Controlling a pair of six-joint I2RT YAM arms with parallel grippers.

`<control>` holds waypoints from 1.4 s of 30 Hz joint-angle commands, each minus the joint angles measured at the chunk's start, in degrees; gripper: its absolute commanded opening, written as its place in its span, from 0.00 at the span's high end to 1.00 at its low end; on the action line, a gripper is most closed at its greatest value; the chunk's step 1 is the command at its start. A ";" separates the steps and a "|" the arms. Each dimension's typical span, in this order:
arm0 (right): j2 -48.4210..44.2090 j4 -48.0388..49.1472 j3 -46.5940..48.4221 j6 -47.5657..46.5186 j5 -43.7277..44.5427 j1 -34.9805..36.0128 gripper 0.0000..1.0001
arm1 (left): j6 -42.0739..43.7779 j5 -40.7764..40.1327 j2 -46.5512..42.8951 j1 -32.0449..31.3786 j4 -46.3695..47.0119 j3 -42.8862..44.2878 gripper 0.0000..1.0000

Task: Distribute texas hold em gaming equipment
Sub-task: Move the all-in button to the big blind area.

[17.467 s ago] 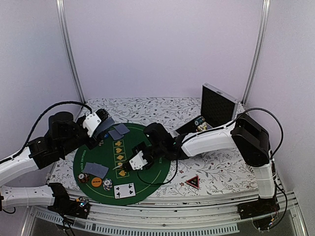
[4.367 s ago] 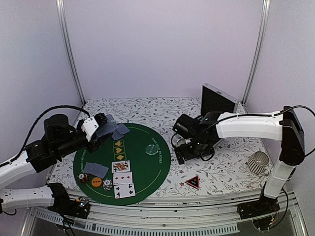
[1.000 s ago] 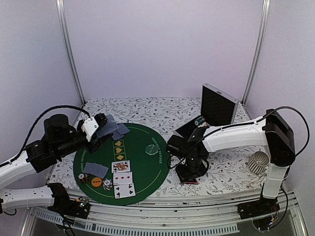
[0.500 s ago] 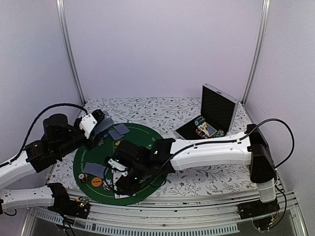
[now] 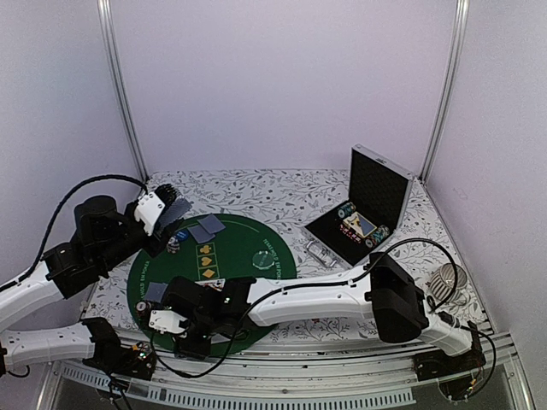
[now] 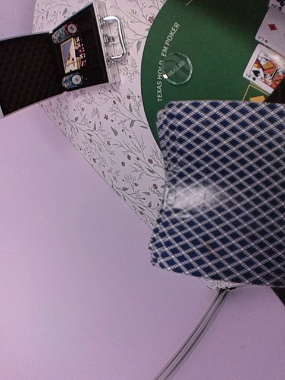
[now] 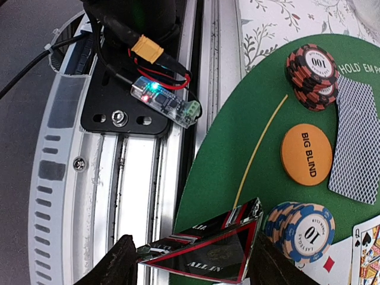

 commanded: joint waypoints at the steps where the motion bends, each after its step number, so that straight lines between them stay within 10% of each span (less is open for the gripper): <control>1: 2.20 4.30 3.91 -6.21 -1.06 0.48 0.59 | -0.74 -0.13 -0.08 0.78 2.13 0.79 0.45; 22: 9.68 6.24 11.16 -8.83 3.21 0.00 0.54 | -1.00 1.11 0.19 1.14 1.69 0.81 0.45; 42: 10.31 7.74 11.22 -9.10 5.45 -0.18 0.24 | -1.02 2.42 0.14 1.22 1.55 0.81 0.45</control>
